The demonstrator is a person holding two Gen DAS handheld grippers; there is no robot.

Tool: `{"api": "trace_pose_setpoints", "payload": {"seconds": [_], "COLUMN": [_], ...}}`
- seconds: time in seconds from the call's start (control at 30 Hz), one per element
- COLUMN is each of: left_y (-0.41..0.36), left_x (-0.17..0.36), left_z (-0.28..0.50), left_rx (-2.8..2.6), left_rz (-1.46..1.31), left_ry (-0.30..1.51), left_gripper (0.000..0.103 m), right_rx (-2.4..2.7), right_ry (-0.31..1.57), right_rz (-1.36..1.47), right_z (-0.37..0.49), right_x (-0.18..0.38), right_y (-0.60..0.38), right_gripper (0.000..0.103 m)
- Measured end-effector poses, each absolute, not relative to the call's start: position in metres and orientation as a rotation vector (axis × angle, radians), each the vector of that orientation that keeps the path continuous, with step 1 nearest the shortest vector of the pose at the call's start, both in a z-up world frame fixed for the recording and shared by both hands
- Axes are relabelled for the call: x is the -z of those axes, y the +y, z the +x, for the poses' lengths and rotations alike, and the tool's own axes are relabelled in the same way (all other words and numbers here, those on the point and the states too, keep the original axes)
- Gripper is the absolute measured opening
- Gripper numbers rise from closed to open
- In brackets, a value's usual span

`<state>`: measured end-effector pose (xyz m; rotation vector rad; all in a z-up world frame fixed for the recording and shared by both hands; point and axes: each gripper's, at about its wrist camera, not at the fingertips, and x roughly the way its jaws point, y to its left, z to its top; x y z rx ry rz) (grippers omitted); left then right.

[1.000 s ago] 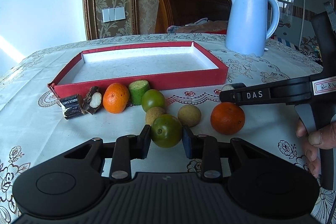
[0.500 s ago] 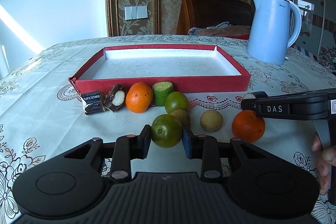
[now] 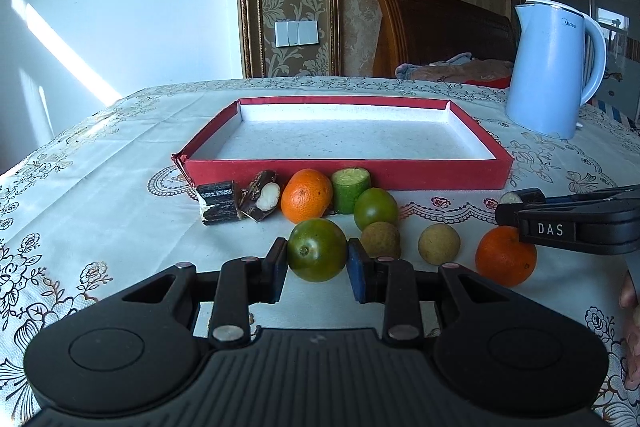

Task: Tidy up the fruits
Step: 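Carry the lime in the left tool and block in the right tool over the tray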

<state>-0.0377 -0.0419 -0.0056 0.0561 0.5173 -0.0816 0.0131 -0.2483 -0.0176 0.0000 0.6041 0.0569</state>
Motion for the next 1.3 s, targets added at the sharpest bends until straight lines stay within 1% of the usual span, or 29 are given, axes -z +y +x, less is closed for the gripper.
{"api": "trace_pose_setpoints", "payload": {"seconds": [0.33, 0.57, 0.67, 0.9, 1.1, 1.3], "left_y": [-0.030, -0.019, -0.019, -0.016, -0.012, -0.020], "left_x": [0.001, 0.007, 0.001, -0.027, -0.035, -0.038], "left_z": [-0.030, -0.019, -0.016, -0.002, 0.032, 0.070], "left_rx": [0.045, 0.037, 0.037, 0.039, 0.020, 0.000], "left_rz": [0.040, 0.010, 0.021, 0.016, 0.005, 0.007], "left_ry": [0.505, 0.543, 0.527, 0.425, 0.426, 0.440], "left_gripper": [0.031, 0.031, 0.031, 0.031, 0.031, 0.031], "right_rx": [-0.075, -0.094, -0.113, -0.160, -0.168, -0.165], "right_ry": [0.558, 0.547, 0.533, 0.447, 0.428, 0.478], "right_rz": [0.032, 0.055, 0.059, 0.037, 0.025, 0.068], "right_z": [0.007, 0.006, 0.005, 0.008, 0.027, 0.062], "right_x": [0.013, 0.012, 0.008, -0.011, -0.027, -0.031], "right_y": [-0.254, -0.255, -0.250, -0.234, -0.224, -0.215], "right_gripper": [0.030, 0.030, 0.030, 0.030, 0.031, 0.031]}}
